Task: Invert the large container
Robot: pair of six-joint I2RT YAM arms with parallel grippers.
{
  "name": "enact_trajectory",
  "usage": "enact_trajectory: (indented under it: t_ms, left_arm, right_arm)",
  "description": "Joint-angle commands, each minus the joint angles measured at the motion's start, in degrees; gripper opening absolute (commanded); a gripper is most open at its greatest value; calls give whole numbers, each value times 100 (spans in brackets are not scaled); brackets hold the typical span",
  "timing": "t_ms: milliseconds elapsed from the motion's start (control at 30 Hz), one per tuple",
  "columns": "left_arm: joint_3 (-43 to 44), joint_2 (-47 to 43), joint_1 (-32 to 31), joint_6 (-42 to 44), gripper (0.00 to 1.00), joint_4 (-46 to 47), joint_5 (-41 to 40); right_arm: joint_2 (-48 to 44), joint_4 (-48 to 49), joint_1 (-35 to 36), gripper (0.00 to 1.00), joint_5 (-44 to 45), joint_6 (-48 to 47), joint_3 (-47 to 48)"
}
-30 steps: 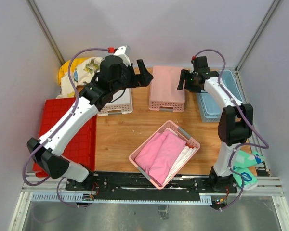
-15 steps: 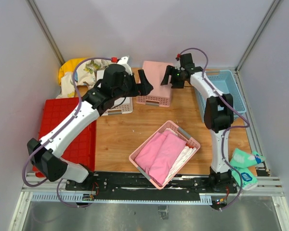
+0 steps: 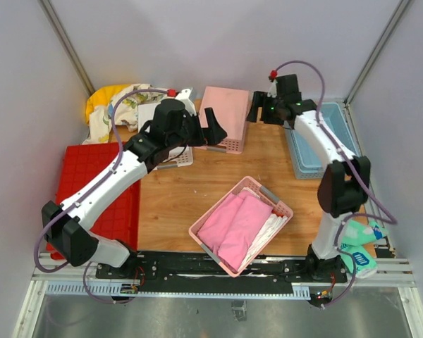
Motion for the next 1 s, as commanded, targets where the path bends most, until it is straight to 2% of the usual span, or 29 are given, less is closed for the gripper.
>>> enact_trajectory:
  t_ms: [0, 100, 200, 267, 333, 433, 567, 667, 700, 967]
  left_arm:
    - [-80, 45, -41, 14, 99, 514, 282]
    - [-103, 112, -42, -8, 99, 605, 332]
    - [-103, 197, -55, -41, 99, 661, 391]
    - [-126, 229, -72, -55, 99, 702, 404]
    - [-135, 253, -89, -56, 99, 696, 403]
    - [-158, 265, -118, -52, 99, 692, 404]
    - [-154, 346, -155, -30, 99, 680, 403]
    - [-113, 458, -209, -38, 99, 720, 414]
    - [-83, 499, -239, -45, 99, 738, 433]
    - [123, 915, -514, -105, 99, 863, 572]
  right_arm:
    - [-1051, -121, -367, 76, 1884, -1073, -529]
    - [-1083, -438, -432, 76, 2811, -1721, -628]
    - [-877, -797, -463, 75, 3206, -2103, -559]
    - [-719, -926, -486, 70, 3352, -2225, -562]
    - [-582, -1055, -522, 60, 3602, -2237, -565]
    - [-437, -1161, -697, 47, 3376, -2152, -587]
    - [-393, -1230, -914, 25, 2912, -1947, -604]
    - [-459, -1372, -965, 5, 2863, -1884, -533]
    - [-513, -1382, -971, 1, 2832, -1885, -527]
    - [-1505, -1410, -1030, 1, 3135, -1800, -596]
